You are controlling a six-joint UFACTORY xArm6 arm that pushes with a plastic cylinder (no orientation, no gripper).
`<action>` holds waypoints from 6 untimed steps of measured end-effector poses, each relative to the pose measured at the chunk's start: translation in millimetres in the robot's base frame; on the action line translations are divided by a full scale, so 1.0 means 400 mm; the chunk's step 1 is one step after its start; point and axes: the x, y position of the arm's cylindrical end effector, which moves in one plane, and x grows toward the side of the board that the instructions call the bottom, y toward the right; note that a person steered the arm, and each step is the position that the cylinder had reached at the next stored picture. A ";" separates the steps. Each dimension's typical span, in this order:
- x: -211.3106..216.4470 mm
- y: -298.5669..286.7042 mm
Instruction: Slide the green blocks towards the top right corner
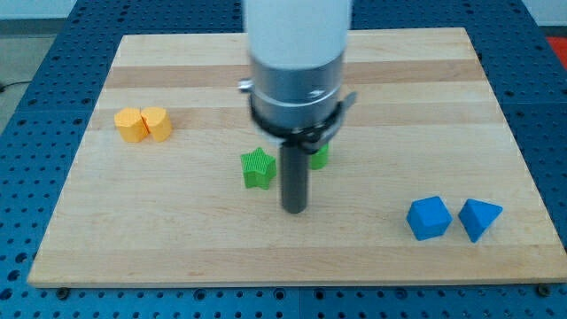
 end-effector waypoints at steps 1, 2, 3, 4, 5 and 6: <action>-0.003 -0.121; -0.065 -0.124; -0.137 -0.124; -0.185 -0.118; -0.215 -0.048; -0.239 0.045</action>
